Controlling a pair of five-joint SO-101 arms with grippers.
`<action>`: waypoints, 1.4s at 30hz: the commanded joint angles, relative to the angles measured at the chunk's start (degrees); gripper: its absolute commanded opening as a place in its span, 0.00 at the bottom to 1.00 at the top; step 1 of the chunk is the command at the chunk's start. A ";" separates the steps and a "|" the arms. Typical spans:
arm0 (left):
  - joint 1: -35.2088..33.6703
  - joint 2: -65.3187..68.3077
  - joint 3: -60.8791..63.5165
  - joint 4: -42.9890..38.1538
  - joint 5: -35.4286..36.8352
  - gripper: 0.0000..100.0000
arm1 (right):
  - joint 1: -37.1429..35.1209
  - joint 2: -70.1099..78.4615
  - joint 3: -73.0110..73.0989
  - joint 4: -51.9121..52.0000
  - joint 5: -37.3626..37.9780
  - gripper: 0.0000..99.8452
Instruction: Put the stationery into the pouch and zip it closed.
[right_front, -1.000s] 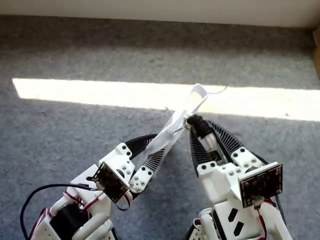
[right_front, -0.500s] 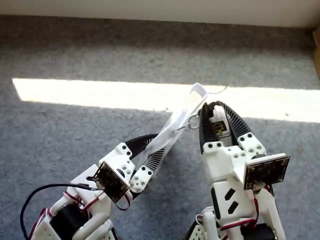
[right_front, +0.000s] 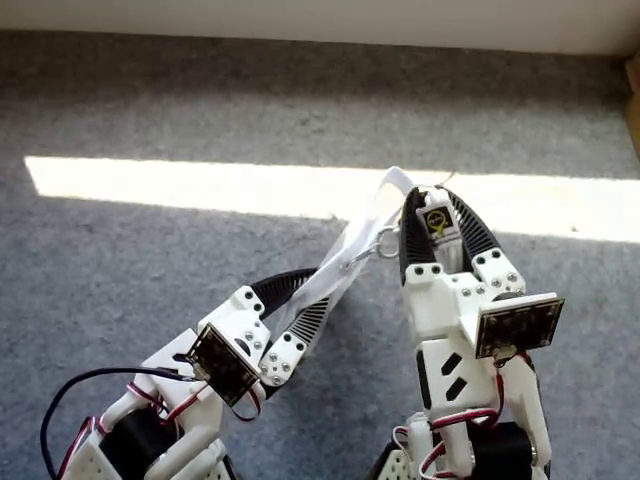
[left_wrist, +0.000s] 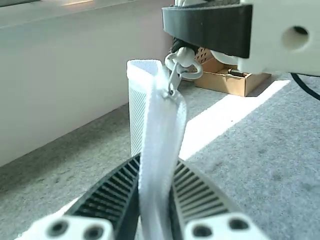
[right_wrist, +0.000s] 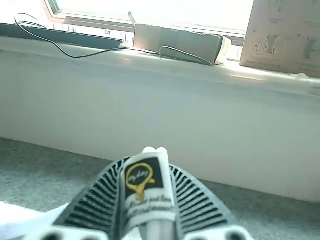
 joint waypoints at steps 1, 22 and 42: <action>-1.71 -0.66 -2.77 2.55 0.79 0.00 | 4.79 0.66 0.48 -4.00 1.49 0.00; -4.44 -0.66 -4.79 5.36 0.79 0.00 | 10.59 17.45 0.66 -18.07 3.52 0.00; -4.53 -0.66 -6.02 6.77 0.79 0.00 | 20.44 27.82 0.66 -30.99 3.52 0.00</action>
